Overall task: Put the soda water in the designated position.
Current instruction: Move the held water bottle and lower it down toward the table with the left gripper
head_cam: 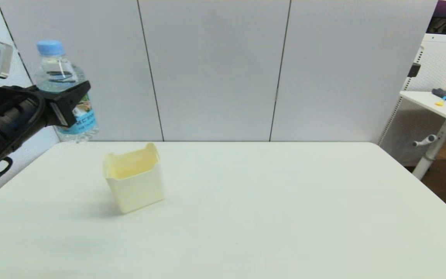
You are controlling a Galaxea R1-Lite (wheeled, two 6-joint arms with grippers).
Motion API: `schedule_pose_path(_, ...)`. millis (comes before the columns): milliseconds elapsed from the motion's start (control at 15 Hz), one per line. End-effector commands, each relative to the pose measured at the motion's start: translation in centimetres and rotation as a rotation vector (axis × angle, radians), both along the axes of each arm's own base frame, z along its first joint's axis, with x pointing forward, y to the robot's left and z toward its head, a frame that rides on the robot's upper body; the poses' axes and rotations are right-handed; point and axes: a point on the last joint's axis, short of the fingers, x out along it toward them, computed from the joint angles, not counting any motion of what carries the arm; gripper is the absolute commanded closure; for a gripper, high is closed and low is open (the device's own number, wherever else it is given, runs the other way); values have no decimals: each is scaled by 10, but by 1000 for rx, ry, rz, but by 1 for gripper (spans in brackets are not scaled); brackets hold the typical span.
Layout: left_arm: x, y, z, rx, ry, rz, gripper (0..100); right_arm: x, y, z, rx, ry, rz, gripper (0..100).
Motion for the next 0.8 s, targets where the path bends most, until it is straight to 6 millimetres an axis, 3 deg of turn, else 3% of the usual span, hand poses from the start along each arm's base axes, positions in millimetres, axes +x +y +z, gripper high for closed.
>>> schedule_pose_path(67,-5,28,-8,-11,28,129,100,0,0,0,0,1,0,0)
schedule_pose_path(467,26,46,-30,-28,125,295,100,0,0,0,0,1,0,0)
schedule_pose_path(800,80,62,-49,-19,184,262,100,0,0,0,0,1,0,0)
